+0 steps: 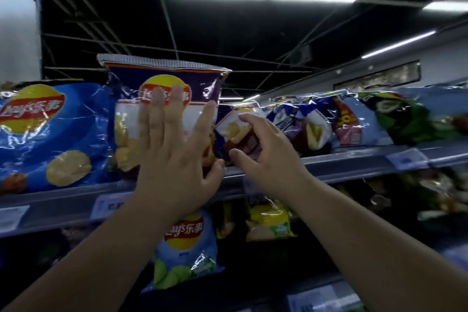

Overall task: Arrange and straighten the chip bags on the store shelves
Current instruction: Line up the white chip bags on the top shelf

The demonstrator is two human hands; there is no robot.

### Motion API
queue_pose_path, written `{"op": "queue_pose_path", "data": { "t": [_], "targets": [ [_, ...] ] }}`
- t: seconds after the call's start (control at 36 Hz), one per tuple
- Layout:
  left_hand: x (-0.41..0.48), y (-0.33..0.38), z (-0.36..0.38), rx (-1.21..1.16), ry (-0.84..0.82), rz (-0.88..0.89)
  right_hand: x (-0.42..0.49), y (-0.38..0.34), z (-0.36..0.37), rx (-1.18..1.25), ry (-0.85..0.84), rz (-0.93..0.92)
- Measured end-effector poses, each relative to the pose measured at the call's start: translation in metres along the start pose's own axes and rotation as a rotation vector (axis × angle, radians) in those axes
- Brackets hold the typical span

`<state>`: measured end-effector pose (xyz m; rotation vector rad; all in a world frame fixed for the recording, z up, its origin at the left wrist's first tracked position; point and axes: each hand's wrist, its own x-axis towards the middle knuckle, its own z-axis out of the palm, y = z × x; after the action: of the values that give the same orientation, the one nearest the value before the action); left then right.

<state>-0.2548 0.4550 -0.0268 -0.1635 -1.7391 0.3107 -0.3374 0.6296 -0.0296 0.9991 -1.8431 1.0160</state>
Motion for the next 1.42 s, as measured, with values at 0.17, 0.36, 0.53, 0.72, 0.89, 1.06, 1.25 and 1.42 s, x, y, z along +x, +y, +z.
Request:
{"op": "queue_pose_path", "data": {
  "t": [0.17,0.36,0.53,0.72,0.89,1.06,1.25,1.42],
  "targets": [
    [0.038,0.074,0.008,-0.384,-0.196,0.014,-0.008,0.035,-0.059,-0.040,0.194,-0.131],
    [0.081,0.142,0.052,-0.590,-0.374,-0.337,-0.009,0.108,-0.118,-0.103,0.172,-0.052],
    [0.098,0.147,0.091,-0.671,-0.455,-0.587,0.008,0.155,-0.150,-0.386,0.052,-0.082],
    [0.082,0.145,0.095,-0.514,-0.135,-0.611,0.032,0.160,-0.140,-0.637,-0.140,-0.258],
    [0.089,0.154,0.083,-0.570,-0.062,-0.586,0.059,0.161,-0.122,-0.744,-0.012,-0.295],
    [0.106,0.160,0.077,-0.557,-0.141,-0.489,0.076,0.178,-0.132,-0.710,0.116,-0.300],
    [0.114,0.145,0.081,-0.542,-0.060,-0.605,0.085,0.180,-0.153,0.094,0.111,0.137],
    [0.119,0.147,0.081,-0.970,-0.162,-0.781,0.083,0.167,-0.161,0.621,0.137,0.173]
  ]
}}
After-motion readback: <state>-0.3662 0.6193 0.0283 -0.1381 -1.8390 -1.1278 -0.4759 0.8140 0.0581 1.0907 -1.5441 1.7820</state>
